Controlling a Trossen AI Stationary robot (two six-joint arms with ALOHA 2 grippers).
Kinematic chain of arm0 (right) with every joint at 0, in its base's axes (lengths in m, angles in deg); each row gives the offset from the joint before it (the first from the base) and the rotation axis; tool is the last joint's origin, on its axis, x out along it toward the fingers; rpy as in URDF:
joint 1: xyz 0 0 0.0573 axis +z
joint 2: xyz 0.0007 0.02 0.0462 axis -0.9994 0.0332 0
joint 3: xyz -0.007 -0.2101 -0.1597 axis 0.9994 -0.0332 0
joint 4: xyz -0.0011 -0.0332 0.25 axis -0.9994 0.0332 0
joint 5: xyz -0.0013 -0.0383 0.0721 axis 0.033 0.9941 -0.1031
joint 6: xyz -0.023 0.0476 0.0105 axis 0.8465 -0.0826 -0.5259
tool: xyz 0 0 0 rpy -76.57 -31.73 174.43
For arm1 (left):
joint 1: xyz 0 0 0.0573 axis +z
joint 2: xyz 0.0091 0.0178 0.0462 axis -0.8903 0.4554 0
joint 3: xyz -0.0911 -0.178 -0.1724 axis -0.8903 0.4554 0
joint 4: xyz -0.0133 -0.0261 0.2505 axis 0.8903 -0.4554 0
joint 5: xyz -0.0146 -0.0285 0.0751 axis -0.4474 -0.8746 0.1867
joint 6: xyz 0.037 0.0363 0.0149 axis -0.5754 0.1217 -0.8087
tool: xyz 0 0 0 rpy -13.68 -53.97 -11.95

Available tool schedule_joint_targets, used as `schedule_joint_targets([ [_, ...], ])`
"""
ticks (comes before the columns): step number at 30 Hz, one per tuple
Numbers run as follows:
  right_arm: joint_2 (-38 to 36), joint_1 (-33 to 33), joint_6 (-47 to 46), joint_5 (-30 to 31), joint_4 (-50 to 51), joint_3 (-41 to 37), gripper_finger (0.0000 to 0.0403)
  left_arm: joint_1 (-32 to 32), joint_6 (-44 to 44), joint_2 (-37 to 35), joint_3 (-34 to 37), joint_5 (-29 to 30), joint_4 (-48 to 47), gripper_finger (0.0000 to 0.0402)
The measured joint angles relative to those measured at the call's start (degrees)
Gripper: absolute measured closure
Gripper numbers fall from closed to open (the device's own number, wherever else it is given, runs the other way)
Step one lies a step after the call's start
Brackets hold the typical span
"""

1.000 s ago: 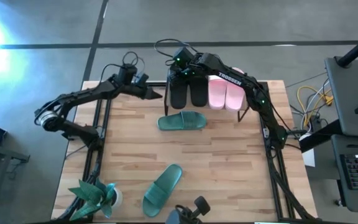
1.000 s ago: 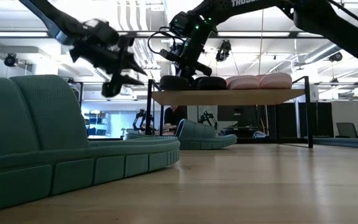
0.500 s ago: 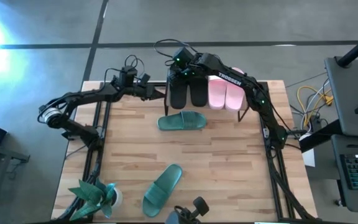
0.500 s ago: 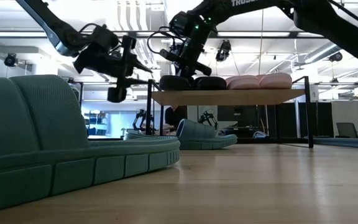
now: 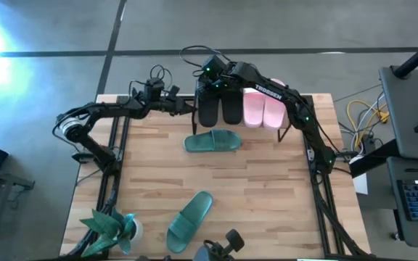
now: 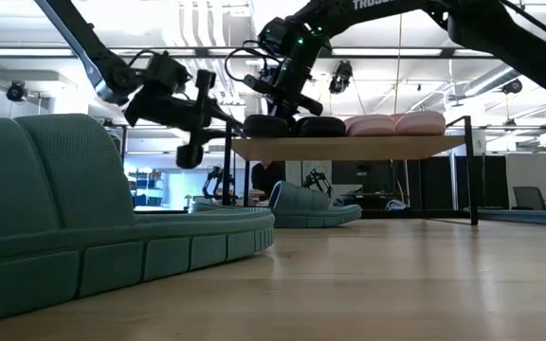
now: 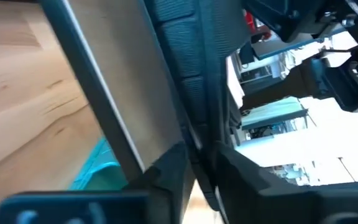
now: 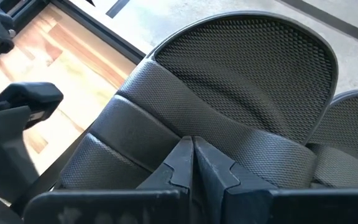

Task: Pick and place slides into the shelf
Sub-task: Adjust the shelf

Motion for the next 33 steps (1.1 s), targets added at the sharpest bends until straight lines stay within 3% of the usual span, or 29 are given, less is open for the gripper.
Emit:
schedule_joint_targets([
  [4, -0.23, -0.02, 0.00, 0.00, 0.58, 0.24, 0.0394, 0.02, 0.90, 0.77, -0.05, -0.50, 1.87, 0.0391],
  [20, -6.75, -0.11, 1.95, 1.53, -1.43, 0.31, 0.0394, 0.02, 0.66, 0.44, 0.48, 1.57, 1.61, 0.0399],
  [27, -6.03, -0.30, -1.57, -7.64, -12.01, 0.42, 0.0394, 0.02, 1.08, 0.44, 0.52, 1.82, 1.66, 0.0400],
  [33, -3.37, -0.82, -4.67, -12.43, -13.78, 0.42, 0.0394, -0.02, 1.37, 0.46, 0.55, 1.90, 1.70, 0.0400],
])
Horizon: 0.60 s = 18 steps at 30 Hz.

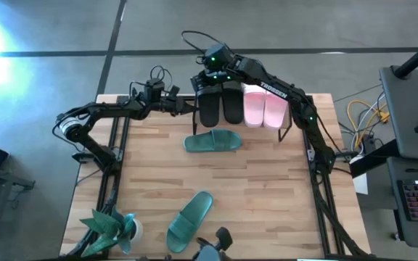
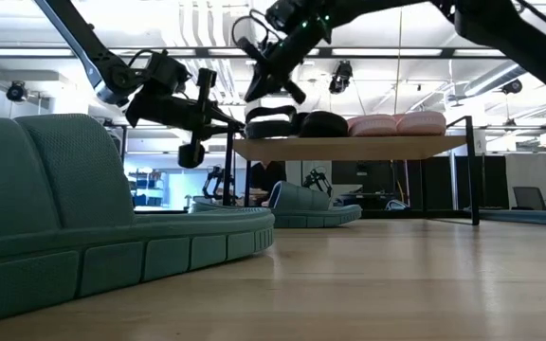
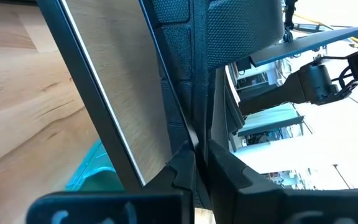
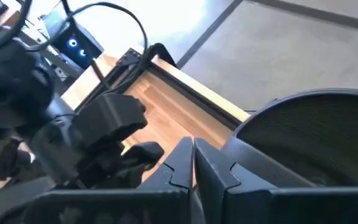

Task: Pick and place slides into the shelf
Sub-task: Adjust the shelf

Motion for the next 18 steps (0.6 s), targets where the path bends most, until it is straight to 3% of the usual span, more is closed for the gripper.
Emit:
schedule_joint_targets([
  [10, 2.98, -0.44, -2.66, -2.34, -2.93, 0.09, 0.0394, -0.66, 0.18, -0.04, 0.07, 1.29, 0.00, 0.0401],
  [18, 3.02, -1.44, -1.30, -1.92, 1.57, -0.24, 0.0394, -0.72, 1.40, 0.04, 0.22, 1.88, 1.51, 0.0401],
])
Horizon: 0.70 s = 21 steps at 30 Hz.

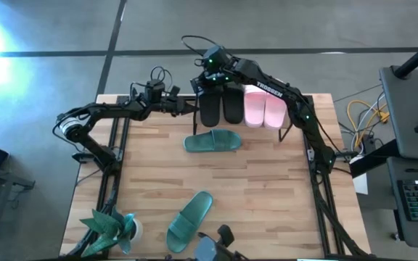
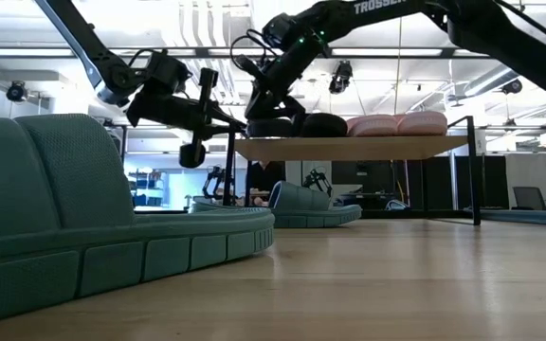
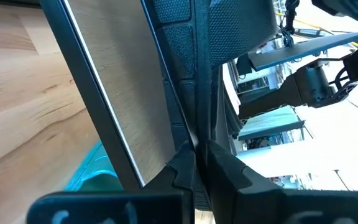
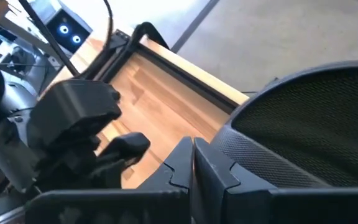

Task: Pick and place slides into the shelf
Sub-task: Adjust the shelf

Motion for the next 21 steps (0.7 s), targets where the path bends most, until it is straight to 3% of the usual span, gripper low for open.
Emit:
schedule_joint_targets([
  [9, 2.19, -0.10, 1.49, 1.17, 5.20, 0.35, 0.0394, -0.09, 0.16, -0.07, 0.04, 0.91, 0.82, 0.0401],
  [21, 1.99, 0.23, 3.98, 10.09, 8.03, 0.31, 0.0394, -0.11, 0.09, -2.01, 1.82, 4.33, 1.73, 0.0401],
])
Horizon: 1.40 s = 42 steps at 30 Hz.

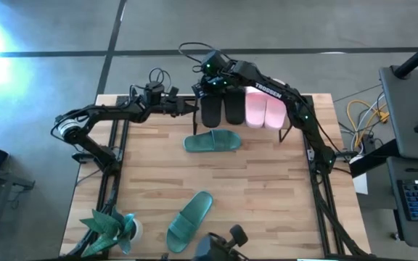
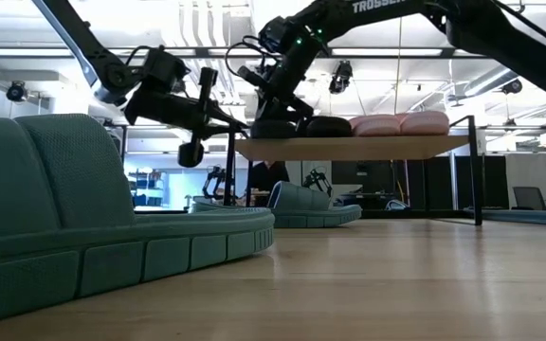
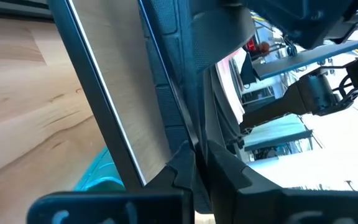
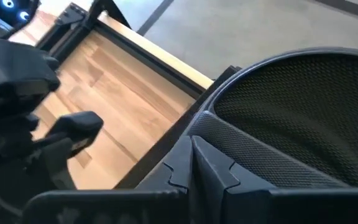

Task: Pick and place slides into the shelf
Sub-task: Adjust the shelf

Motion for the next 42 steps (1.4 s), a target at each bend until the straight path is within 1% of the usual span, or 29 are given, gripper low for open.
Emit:
schedule_joint_targets([
  [4, 0.02, 0.00, 0.40, 2.26, 1.37, -0.02, 0.0394, 0.00, -0.05, -0.07, 0.13, 0.20, 0.13, 0.0401],
  [6, 0.25, -0.03, 0.42, 3.96, 3.70, -0.25, 0.0394, 0.00, -0.11, -0.07, 0.12, 0.34, 0.18, 0.0401],
  [11, 0.60, -0.26, 0.30, 5.07, 4.34, -0.26, 0.0394, 0.00, -0.15, -0.07, 0.13, 0.50, 0.61, 0.0401],
  [17, 0.46, -0.26, -0.48, 4.34, 2.93, -0.05, 0.0394, -0.51, -0.07, -0.07, 0.03, 0.62, 0.53, 0.0401],
  [26, -1.46, -0.22, -0.83, 3.63, 3.79, -0.15, 0.0394, -1.87, -0.44, -0.09, -0.59, 1.66, 0.35, 0.0394],
  [30, -3.16, -0.48, -1.47, 3.93, 5.61, -0.22, 0.0394, -1.87, -0.46, -0.09, -0.75, 1.43, 0.14, 0.0393],
  [35, -5.60, -0.55, 0.84, 3.93, 8.23, -0.24, 0.0394, -1.90, -0.44, -0.09, -0.79, 1.21, 0.12, 0.0392],
  [39, -8.58, -0.43, 1.84, 2.16, 12.53, -0.24, 0.0394, -1.90, -0.41, -0.09, -0.77, 1.05, 0.15, 0.0392],
  [42, -10.19, 0.56, 3.13, -2.36, 18.00, -0.15, 0.0394, -1.90, -0.30, -0.09, -0.77, 0.99, 0.18, 0.0392],
])
